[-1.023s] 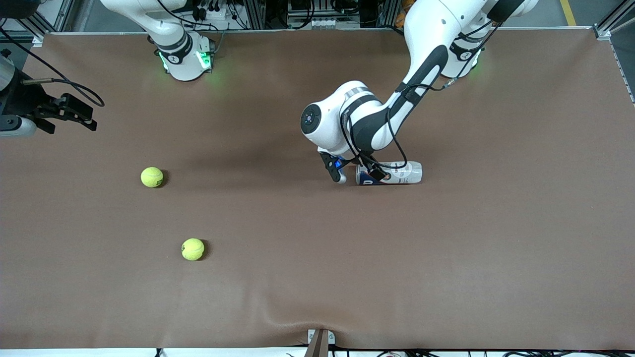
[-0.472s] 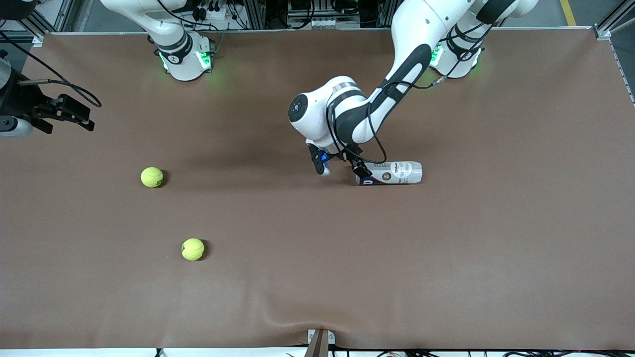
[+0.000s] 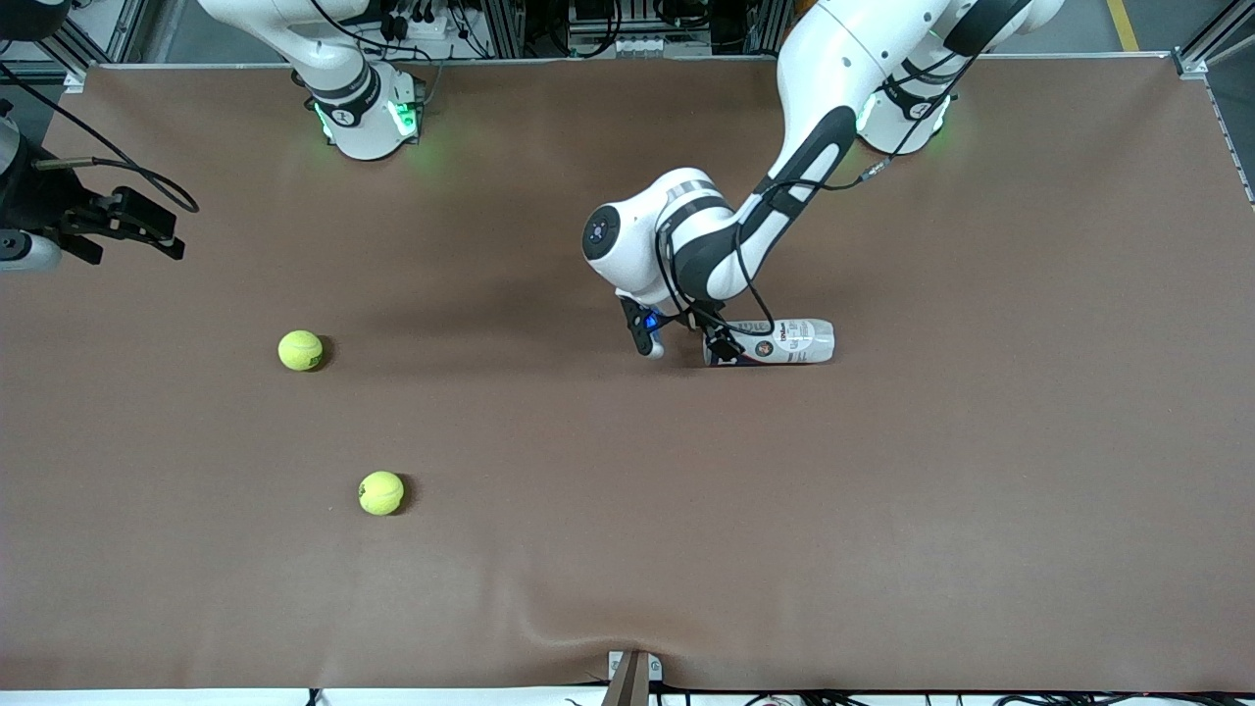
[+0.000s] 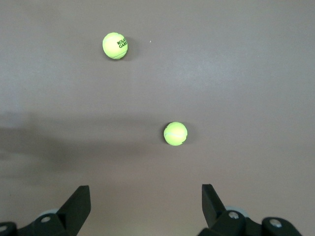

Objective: Insert tennis ball vertically with right arm

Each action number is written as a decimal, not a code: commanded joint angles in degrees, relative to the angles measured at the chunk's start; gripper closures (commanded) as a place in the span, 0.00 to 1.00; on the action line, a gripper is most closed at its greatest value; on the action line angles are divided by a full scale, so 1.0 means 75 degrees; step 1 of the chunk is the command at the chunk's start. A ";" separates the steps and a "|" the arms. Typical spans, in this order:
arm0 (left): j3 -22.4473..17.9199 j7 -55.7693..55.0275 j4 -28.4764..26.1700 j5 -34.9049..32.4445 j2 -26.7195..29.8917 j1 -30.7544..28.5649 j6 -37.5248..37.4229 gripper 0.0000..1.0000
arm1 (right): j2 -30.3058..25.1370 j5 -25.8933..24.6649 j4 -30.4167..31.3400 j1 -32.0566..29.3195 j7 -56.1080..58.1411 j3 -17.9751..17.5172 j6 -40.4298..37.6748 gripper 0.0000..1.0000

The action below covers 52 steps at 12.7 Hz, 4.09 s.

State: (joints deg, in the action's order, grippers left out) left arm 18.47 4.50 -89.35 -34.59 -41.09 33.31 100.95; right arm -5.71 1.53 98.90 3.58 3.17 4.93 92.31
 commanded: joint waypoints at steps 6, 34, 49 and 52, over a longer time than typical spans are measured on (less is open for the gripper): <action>-0.0026 -0.0002 -0.0414 -0.0158 -0.0076 -0.0106 0.0800 0.00 | -0.0105 0.0089 0.0114 -0.0043 0.0034 0.0034 -0.0004 0.00; -0.0037 0.0138 -0.0930 -0.0826 -0.0041 -0.0234 0.1633 0.28 | -0.0105 0.0124 0.0114 -0.0055 0.0046 0.0046 -0.0039 0.00; 0.0068 0.0431 -0.0298 -0.0452 0.0520 -0.0141 0.1059 0.26 | -0.0105 0.0124 0.0079 -0.0044 0.0058 0.0046 -0.0039 0.00; 0.0068 0.0467 -0.0028 -0.0007 0.0801 -0.0141 0.1059 0.26 | -0.0105 0.0124 0.0056 -0.0044 0.0035 0.0046 -0.0027 0.00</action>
State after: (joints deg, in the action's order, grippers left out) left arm 18.94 6.76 -90.33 -37.05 -37.34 32.16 110.19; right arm -5.72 1.56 98.95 3.49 3.17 5.25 92.00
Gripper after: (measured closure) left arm 0.260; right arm 0.000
